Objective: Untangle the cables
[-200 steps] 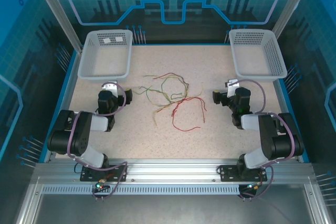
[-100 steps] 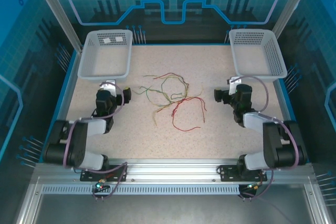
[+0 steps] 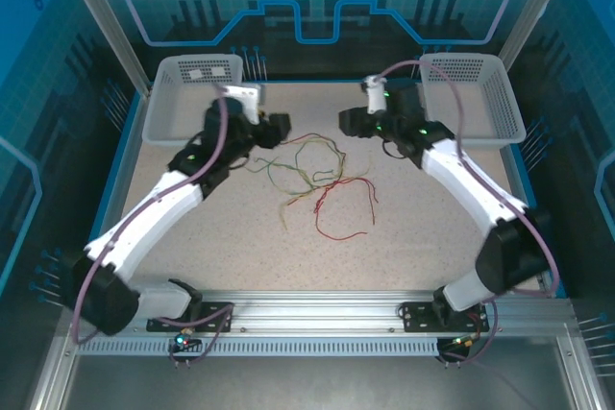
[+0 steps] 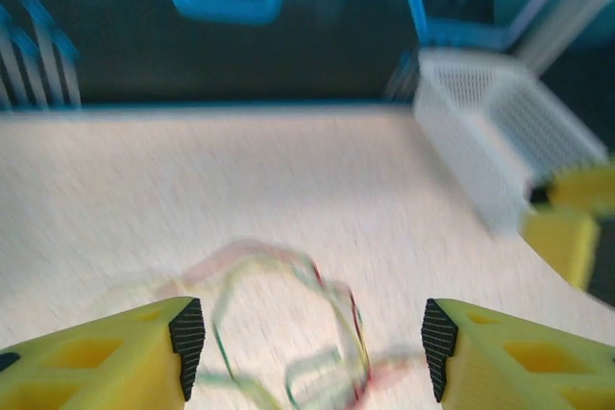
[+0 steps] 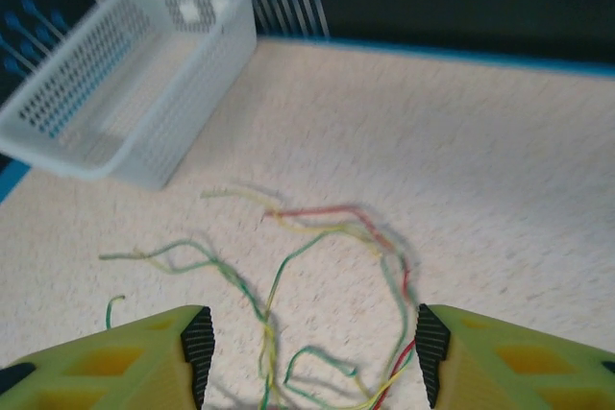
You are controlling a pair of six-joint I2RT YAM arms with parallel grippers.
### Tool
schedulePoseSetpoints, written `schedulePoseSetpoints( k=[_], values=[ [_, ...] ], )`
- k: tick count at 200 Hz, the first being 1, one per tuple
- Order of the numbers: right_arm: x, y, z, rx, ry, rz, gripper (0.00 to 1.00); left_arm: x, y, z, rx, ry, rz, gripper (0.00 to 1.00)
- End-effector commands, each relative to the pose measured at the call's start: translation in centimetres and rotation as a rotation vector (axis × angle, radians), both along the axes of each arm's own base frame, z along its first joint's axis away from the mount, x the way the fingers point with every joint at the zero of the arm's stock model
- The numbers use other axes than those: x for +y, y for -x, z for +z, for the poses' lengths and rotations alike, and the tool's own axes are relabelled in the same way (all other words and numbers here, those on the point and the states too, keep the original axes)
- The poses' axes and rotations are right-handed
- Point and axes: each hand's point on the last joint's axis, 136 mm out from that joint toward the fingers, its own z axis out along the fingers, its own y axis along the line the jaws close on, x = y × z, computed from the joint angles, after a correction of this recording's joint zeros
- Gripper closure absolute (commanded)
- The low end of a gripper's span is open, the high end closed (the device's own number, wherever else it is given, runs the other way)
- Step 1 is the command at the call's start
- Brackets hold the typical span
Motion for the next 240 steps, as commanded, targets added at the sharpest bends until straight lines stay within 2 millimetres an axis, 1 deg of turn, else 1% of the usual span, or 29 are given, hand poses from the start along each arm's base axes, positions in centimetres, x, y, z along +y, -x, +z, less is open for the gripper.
schedulePoseSetpoints(
  k=[1, 13, 32, 45, 59, 70, 77, 92, 109, 126, 145, 167, 190, 216, 234, 240],
  values=[
    [0.5, 3.0, -6.1, 0.303, 0.070, 0.018, 0.40, -2.5, 2.8, -6.1, 0.264, -0.039, -0.104, 0.36],
    [1.7, 3.1, -6.6, 0.321, 0.095, 0.043, 0.41, -3.1, 2.8, -6.7, 0.284, -0.028, -0.117, 0.35],
    [3.3, 4.0, -7.2, 0.339, 0.146, 0.082, 0.41, -3.1, 3.2, -7.2, 0.295, -0.016, -0.120, 0.35],
    [4.3, 4.9, -7.7, 0.358, 0.142, 0.110, 0.42, -2.7, 3.5, -7.9, 0.291, -0.017, -0.108, 0.35],
    [5.3, 6.1, -8.6, 0.410, 0.093, 0.130, 0.43, -1.8, 4.0, -8.9, 0.309, -0.037, -0.084, 0.36],
    [5.7, 7.1, -9.5, 0.436, 0.092, 0.146, 0.48, -1.5, 4.6, -9.8, 0.328, -0.044, -0.081, 0.37],
    [5.1, 7.5, -10.3, 0.448, 0.131, 0.124, 0.48, -1.8, 5.1, -10.3, 0.340, -0.032, -0.103, 0.37],
    [2.3, 7.6, -11.3, 0.443, 0.199, 0.017, 0.49, -2.8, 6.3, -11.2, 0.374, -0.016, -0.161, 0.37],
    [-0.2, 7.2, -10.9, 0.399, 0.203, -0.064, 0.48, -3.6, 7.5, -12.4, 0.404, -0.091, -0.183, 0.36],
    [-2.5, 6.8, -10.3, 0.377, 0.214, -0.137, 0.46, -5.5, 9.1, -13.6, 0.461, -0.138, -0.264, 0.36],
    [-4.3, 6.7, -10.9, 0.403, 0.218, -0.182, 0.45, -7.5, 10.6, -14.8, 0.523, -0.145, -0.331, 0.36],
    [-5.5, 6.9, -12.1, 0.441, 0.193, -0.189, 0.44, -9.2, 11.8, -16.5, 0.557, -0.155, -0.367, 0.35],
    [-6.7, 7.4, -13.7, 0.462, 0.168, -0.206, 0.44, -10.2, 12.6, -18.4, 0.602, -0.171, -0.387, 0.34],
    [-7.5, 7.8, -14.8, 0.472, 0.096, -0.227, 0.44, -10.7, 12.9, -20.2, 0.630, -0.190, -0.397, 0.33],
    [-7.6, 7.9, -15.3, 0.470, 0.086, -0.233, 0.44, -10.6, 12.9, -21.7, 0.655, -0.210, -0.387, 0.33],
    [-7.5, 7.9, -15.3, 0.470, 0.081, -0.232, 0.45, -10.5, 12.8, -22.2, 0.661, -0.218, -0.380, 0.35]
  ],
)
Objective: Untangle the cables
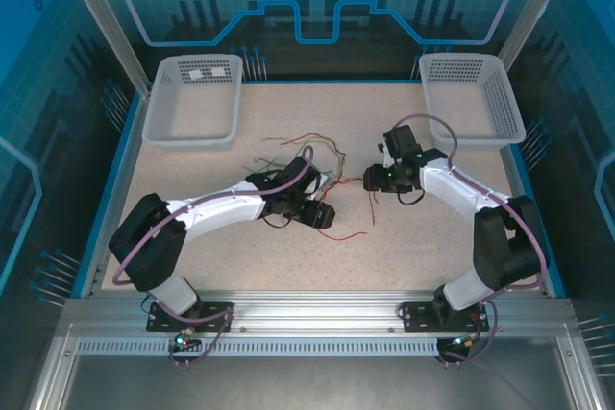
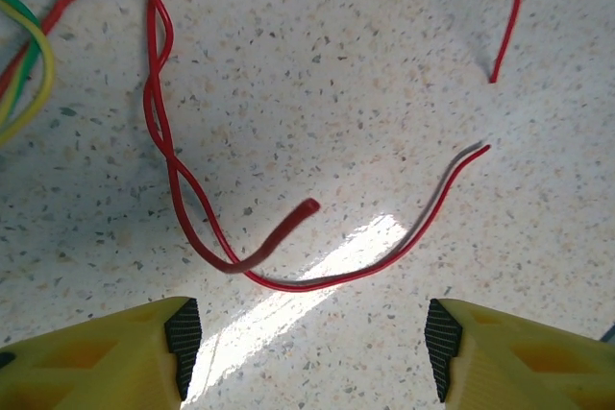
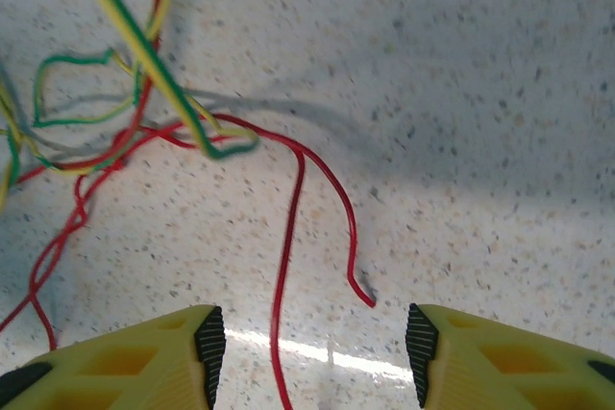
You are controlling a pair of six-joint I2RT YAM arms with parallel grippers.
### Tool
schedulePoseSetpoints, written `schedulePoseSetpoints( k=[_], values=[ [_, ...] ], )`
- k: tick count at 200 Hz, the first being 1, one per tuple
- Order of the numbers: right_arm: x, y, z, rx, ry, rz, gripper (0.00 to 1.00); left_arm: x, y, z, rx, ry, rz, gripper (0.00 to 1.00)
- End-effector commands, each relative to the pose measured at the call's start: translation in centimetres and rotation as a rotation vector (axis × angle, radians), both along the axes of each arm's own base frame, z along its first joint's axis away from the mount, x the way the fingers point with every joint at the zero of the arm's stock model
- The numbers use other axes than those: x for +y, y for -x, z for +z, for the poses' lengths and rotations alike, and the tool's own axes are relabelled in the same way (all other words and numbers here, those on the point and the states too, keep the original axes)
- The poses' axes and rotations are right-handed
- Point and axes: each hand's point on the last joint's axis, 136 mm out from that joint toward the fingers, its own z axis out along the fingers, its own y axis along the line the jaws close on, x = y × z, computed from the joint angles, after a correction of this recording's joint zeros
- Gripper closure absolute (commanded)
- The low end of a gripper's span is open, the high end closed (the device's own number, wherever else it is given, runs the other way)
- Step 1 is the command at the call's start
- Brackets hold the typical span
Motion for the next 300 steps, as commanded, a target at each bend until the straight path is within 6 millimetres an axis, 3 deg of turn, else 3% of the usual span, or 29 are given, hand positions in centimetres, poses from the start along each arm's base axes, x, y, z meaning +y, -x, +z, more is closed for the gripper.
schedulePoseSetpoints(
  k=[1, 13, 30, 51, 65, 83, 98, 122, 153, 159, 170, 184, 186, 196, 201, 218, 236, 247, 273, 290, 300],
  values=[
    [0.8, -0.8, 1.5, -0.067, -0.077, -0.010, 0.45, -0.3, 0.3, -1.6, 0.042, -0.009, 0.012, 0.35],
    [0.8, -0.9, 1.6, -0.082, -0.085, -0.013, 0.45, -0.1, 0.2, -2.4, 0.043, -0.024, 0.026, 0.38],
    [0.9, -1.0, 2.1, -0.106, -0.097, -0.018, 0.45, 0.2, -0.4, -3.1, 0.010, -0.032, 0.045, 0.49],
    [1.2, -1.1, 3.1, -0.142, -0.102, -0.010, 0.44, 0.4, -1.1, -3.0, -0.028, -0.040, 0.062, 0.74],
    [1.3, -1.0, 3.9, -0.170, -0.087, 0.003, 0.44, 0.5, -1.5, -2.5, -0.057, -0.036, 0.072, 0.76],
    [1.4, -0.9, 4.9, -0.205, -0.061, 0.019, 0.43, 0.4, -1.8, -1.4, -0.088, -0.024, 0.062, 0.89],
    [1.2, -0.7, 5.8, -0.234, -0.050, 0.015, 0.43, 0.3, -1.7, -0.5, -0.105, -0.012, 0.047, 0.92],
    [1.0, -0.4, 7.7, -0.306, -0.056, 0.013, 0.43, -0.2, -1.3, 2.0, -0.148, 0.029, 0.013, 1.00],
    [0.7, 0.1, 11.8, -0.487, -0.073, 0.013, 0.42, -1.1, -0.7, 7.1, -0.258, 0.145, -0.039, 1.00],
    [0.5, 0.6, 11.3, -0.500, -0.072, 0.015, 0.41, -1.0, -0.8, 8.1, -0.282, 0.166, -0.037, 1.00],
    [0.8, 1.1, 12.6, -0.575, -0.107, 0.031, 0.39, -1.2, -0.5, 9.9, -0.327, 0.217, -0.055, 1.00],
    [1.5, 1.8, 13.7, -0.657, -0.158, 0.085, 0.37, -0.6, -0.9, 10.7, -0.365, 0.216, -0.018, 1.00],
    [1.6, 1.8, 13.8, -0.665, -0.163, 0.089, 0.37, -0.5, -1.0, 10.6, -0.366, 0.209, -0.013, 0.96],
    [1.6, 2.2, 13.9, -0.686, -0.171, 0.094, 0.36, -0.1, -1.1, 9.9, -0.357, 0.170, -0.014, 0.60],
    [1.6, 2.3, 13.9, -0.692, -0.173, 0.094, 0.36, 0.0, -1.0, 9.3, -0.344, 0.149, -0.019, 0.47],
    [1.4, 2.5, 13.6, -0.714, -0.169, 0.089, 0.34, 0.3, -0.7, 6.9, -0.300, 0.084, -0.042, 0.28],
    [1.4, 2.6, 13.0, -0.731, -0.178, 0.081, 0.33, -0.3, -0.2, 4.9, -0.296, 0.041, -0.099, 0.24],
    [1.5, 2.5, 12.7, -0.735, -0.190, 0.074, 0.33, -0.7, -0.2, 3.6, -0.313, 0.008, -0.116, 0.13],
    [1.7, 2.3, 12.2, -0.731, -0.204, 0.065, 0.32, -1.1, -1.2, 0.8, -0.300, -0.035, -0.098, 0.15],
    [1.9, 2.4, 12.6, -0.743, -0.208, 0.067, 0.32, -0.5, -2.2, -0.7, -0.306, -0.100, -0.057, 0.26],
    [1.8, 2.5, 12.9, -0.755, -0.201, 0.064, 0.32, -0.3, -2.5, -1.3, -0.309, -0.128, -0.052, 0.41]
  ],
)
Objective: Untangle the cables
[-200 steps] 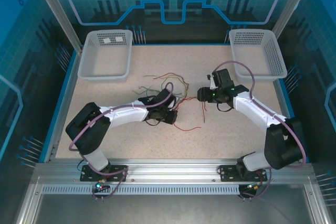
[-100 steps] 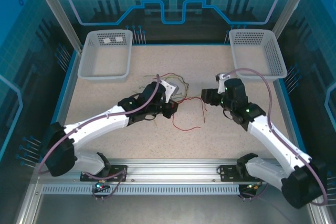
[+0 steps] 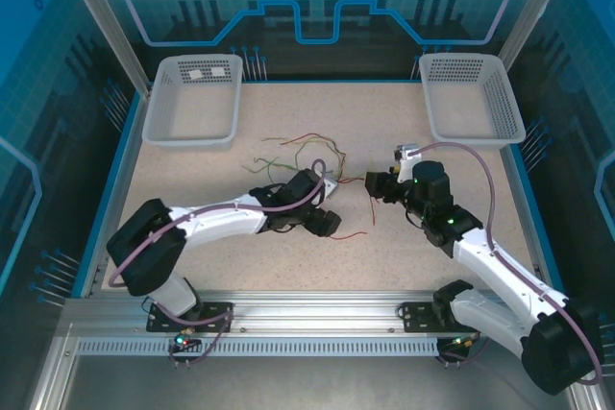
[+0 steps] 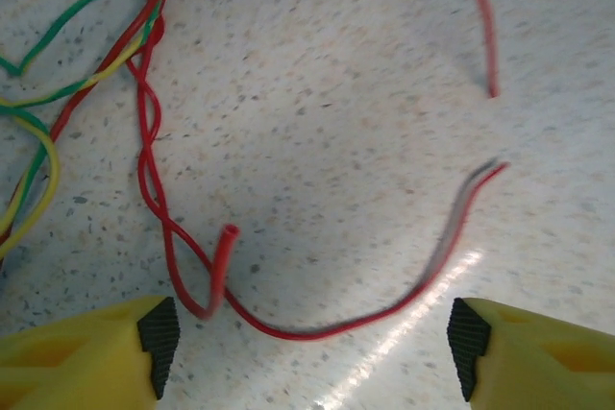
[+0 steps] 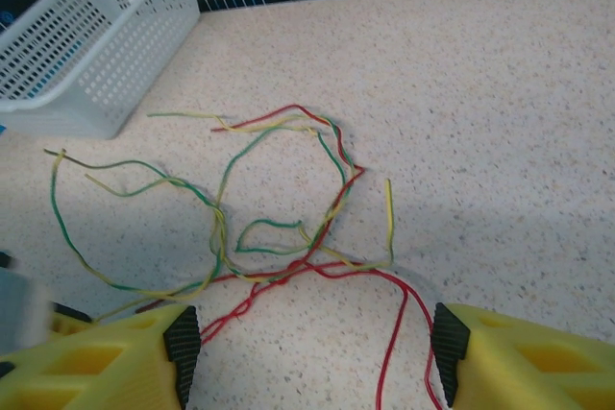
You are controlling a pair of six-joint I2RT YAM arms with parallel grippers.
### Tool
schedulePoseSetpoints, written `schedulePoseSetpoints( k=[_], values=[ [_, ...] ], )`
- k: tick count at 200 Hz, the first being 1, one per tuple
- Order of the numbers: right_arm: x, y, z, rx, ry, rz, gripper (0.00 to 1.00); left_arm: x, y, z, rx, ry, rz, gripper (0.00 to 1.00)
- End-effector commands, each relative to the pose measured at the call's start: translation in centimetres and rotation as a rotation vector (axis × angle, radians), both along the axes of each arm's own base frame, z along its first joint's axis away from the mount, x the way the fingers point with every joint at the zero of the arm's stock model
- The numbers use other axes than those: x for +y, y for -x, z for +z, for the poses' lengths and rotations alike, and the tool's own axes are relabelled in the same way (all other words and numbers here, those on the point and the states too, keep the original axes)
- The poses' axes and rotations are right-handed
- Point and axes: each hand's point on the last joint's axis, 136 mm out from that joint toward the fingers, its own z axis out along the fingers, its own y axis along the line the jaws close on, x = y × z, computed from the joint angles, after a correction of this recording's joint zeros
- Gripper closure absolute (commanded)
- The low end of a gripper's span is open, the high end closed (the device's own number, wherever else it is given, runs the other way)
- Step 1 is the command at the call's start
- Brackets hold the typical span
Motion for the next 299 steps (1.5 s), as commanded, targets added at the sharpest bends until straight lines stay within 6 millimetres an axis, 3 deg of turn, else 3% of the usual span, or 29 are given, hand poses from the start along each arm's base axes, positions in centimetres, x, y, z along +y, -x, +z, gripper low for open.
schedulePoseSetpoints(
  k=[1, 18, 29, 46, 64, 103, 135, 177, 202, 256, 278, 299],
  values=[
    [0.5, -0.1, 1.8, -0.072, -0.029, 0.001, 0.32, 0.6, -1.8, -1.0, -0.060, -0.061, 0.052, 0.43],
    [-0.1, 0.1, 2.1, -0.091, -0.021, -0.019, 0.31, 0.5, -2.0, -1.6, -0.062, -0.076, 0.046, 0.66],
    [-0.5, 0.3, 2.2, -0.101, -0.015, -0.035, 0.30, 0.4, -2.0, -1.5, -0.055, -0.078, 0.045, 0.89],
    [-0.8, 0.6, 2.7, -0.120, -0.008, -0.040, 0.29, 0.0, -1.7, -0.4, -0.053, -0.050, 0.031, 0.93],
    [-1.0, 0.9, 3.1, -0.132, -0.008, -0.040, 0.29, -0.6, -1.3, 2.3, -0.078, 0.012, 0.013, 1.00],
    [-1.2, 1.4, 4.3, -0.180, -0.029, -0.045, 0.29, -2.6, 0.8, 10.1, -0.146, 0.233, -0.110, 1.00],
    [-1.7, 1.9, 5.8, -0.245, -0.059, -0.059, 0.29, -2.1, 1.1, 15.4, -0.254, 0.337, -0.110, 1.00],
    [0.2, 4.1, 10.4, -0.406, -0.115, 0.089, 0.29, 0.4, -1.8, 18.1, -0.362, 0.296, 0.067, 1.00],
    [2.1, 5.2, 13.3, -0.454, -0.130, 0.211, 0.29, 1.1, -3.2, 20.6, -0.434, 0.380, 0.136, 1.00],
    [4.2, 6.9, 17.6, -0.524, -0.213, 0.323, 0.29, 2.8, -3.8, 26.5, -0.578, 0.542, 0.175, 1.00],
    [6.6, 6.8, 17.8, -0.493, -0.181, 0.398, 0.27, 3.3, -4.0, 27.8, -0.618, 0.600, 0.189, 1.00],
    [8.7, 4.0, 16.1, -0.371, -0.127, 0.364, 0.17, 2.9, -3.8, 28.4, -0.651, 0.653, 0.158, 1.00]
  ],
)
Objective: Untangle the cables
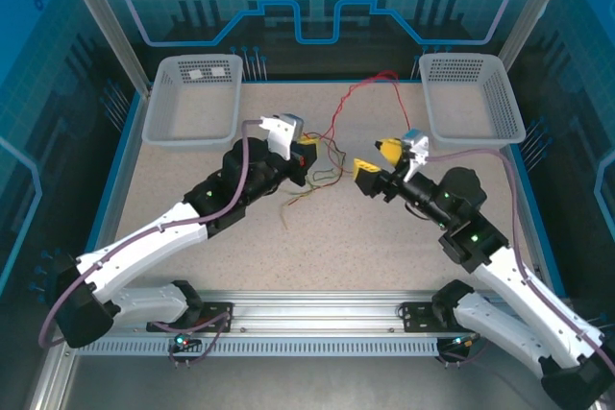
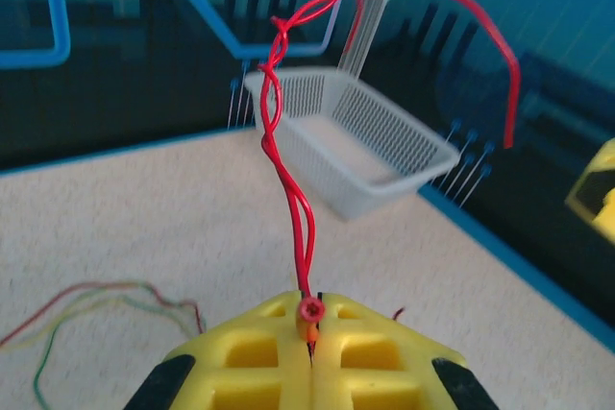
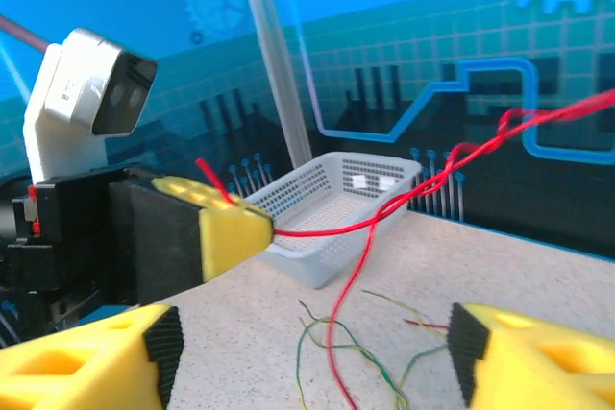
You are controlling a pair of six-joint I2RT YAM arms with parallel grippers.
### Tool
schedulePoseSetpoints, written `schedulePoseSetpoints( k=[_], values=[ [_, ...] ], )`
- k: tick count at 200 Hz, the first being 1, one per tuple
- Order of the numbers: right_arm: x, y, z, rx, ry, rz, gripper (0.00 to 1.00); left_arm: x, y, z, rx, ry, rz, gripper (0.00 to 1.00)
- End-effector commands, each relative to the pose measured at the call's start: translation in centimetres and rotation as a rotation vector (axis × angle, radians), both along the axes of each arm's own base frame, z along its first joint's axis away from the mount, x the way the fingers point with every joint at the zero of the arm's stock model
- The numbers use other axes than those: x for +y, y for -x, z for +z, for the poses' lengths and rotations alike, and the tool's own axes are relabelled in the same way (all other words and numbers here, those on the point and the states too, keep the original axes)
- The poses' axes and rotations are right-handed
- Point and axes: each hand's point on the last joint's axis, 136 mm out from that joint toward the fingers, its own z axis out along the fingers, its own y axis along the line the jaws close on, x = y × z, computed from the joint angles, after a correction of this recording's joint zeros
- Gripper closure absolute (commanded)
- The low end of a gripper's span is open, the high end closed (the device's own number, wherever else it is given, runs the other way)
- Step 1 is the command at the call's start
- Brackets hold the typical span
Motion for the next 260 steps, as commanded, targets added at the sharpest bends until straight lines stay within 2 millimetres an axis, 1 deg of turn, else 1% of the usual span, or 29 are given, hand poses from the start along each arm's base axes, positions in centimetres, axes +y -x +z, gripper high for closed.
schedulePoseSetpoints(
  k=[1, 3, 7, 16, 29, 55, 75, 83, 105, 128, 150, 165, 177, 200, 208, 214, 224, 240, 260],
  values=[
    [2.3, -2.0, -0.7, 0.075, 0.063, -0.005, 0.18, 0.1, 0.0, 2.1, -0.092, 0.093, -0.015, 1.00],
    [2.4, -2.3, -1.3, 0.099, 0.077, -0.014, 0.18, 0.0, 0.1, 2.1, -0.098, 0.098, -0.020, 1.00],
    [2.7, -3.0, -0.9, 0.119, 0.076, -0.028, 0.18, -0.1, 0.2, 2.3, -0.111, 0.106, -0.029, 1.00],
    [3.3, -4.3, -1.6, 0.178, 0.086, -0.049, 0.18, -0.2, 0.4, 2.4, -0.130, 0.125, -0.042, 1.00],
    [4.1, -5.7, -2.2, 0.218, 0.082, -0.067, 0.18, -0.4, 0.5, 2.4, -0.133, 0.131, -0.054, 1.00],
    [4.5, -7.4, -2.4, 0.185, 0.064, -0.113, 0.17, -0.6, 0.7, 1.9, -0.104, 0.142, -0.069, 1.00],
    [4.4, -8.6, -3.0, 0.184, 0.125, -0.155, 0.18, -0.3, 1.1, 1.7, -0.096, 0.161, -0.072, 1.00],
    [4.7, -8.6, -3.2, 0.176, 0.149, -0.143, 0.19, -0.2, 1.1, 1.6, -0.094, 0.161, -0.069, 1.00],
    [5.2, -8.4, -3.9, 0.157, 0.180, -0.105, 0.28, 0.3, 1.2, 1.4, -0.094, 0.158, -0.048, 1.00],
    [5.3, -7.6, -4.2, 0.160, 0.165, -0.070, 0.28, 0.5, 1.1, 1.3, -0.100, 0.152, -0.038, 1.00],
    [5.6, -6.2, -4.0, 0.112, 0.140, -0.003, 0.33, 0.4, 1.0, 1.4, -0.101, 0.149, -0.038, 1.00],
    [5.6, -5.6, -4.2, 0.098, 0.145, 0.017, 0.36, 0.3, 1.0, 1.6, -0.104, 0.153, -0.047, 1.00],
    [5.6, -5.5, -4.4, 0.096, 0.159, 0.018, 0.38, 0.3, 1.0, 1.6, -0.105, 0.155, -0.048, 1.00],
    [5.0, -5.8, -4.6, 0.089, 0.175, -0.018, 0.36, 0.2, 1.1, 1.7, -0.102, 0.165, -0.057, 1.00],
    [4.8, -6.1, -4.3, 0.078, 0.168, -0.038, 0.34, 0.1, 1.3, 1.7, -0.100, 0.169, -0.066, 1.00],
    [4.8, -6.2, -4.3, 0.073, 0.168, -0.043, 0.30, 0.0, 1.3, 1.6, -0.097, 0.172, -0.068, 1.00],
    [4.8, -6.6, -4.7, 0.083, 0.174, -0.051, 0.28, 0.1, 1.3, 1.3, -0.090, 0.182, -0.067, 1.00],
    [5.4, -6.9, -5.1, 0.092, 0.189, -0.038, 0.34, 0.1, 1.5, 1.3, -0.090, 0.189, -0.076, 1.00],
    [5.8, -7.3, -5.2, 0.091, 0.187, -0.037, 0.59, 0.3, 1.6, 1.3, -0.095, 0.193, -0.070, 1.00]
  ],
)
